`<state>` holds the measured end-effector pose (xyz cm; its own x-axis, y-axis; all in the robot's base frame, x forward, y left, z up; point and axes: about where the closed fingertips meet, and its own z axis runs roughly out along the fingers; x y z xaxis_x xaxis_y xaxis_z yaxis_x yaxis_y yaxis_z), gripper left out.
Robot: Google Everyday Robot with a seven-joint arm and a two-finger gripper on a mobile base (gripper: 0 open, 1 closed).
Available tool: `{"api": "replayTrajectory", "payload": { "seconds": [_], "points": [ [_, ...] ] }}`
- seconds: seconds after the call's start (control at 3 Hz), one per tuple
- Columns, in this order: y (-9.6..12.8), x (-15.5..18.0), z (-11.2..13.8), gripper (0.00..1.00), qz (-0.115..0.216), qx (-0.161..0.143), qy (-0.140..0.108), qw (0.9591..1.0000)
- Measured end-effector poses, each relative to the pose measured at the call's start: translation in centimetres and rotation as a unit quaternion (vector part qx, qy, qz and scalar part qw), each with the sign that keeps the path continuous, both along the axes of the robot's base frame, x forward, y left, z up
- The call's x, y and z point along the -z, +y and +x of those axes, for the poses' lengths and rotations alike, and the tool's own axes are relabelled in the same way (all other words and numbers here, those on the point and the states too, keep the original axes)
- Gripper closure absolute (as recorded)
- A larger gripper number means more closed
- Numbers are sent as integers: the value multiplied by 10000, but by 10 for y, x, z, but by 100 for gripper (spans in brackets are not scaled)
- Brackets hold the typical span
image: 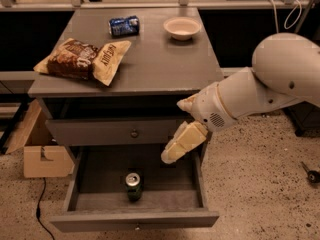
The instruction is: Pick green can from middle drawer and place on counter
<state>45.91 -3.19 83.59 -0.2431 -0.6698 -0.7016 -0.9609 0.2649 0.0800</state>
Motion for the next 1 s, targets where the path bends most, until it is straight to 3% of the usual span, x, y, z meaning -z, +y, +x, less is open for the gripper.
{"api": "replayTrajectory", "payload": {
  "seconds": [0.33,1.0],
  "points": [
    [21,67,2,0,-11,-76,195,9998],
    [55,190,6,0,-25,278,191,9994]
  ]
}}
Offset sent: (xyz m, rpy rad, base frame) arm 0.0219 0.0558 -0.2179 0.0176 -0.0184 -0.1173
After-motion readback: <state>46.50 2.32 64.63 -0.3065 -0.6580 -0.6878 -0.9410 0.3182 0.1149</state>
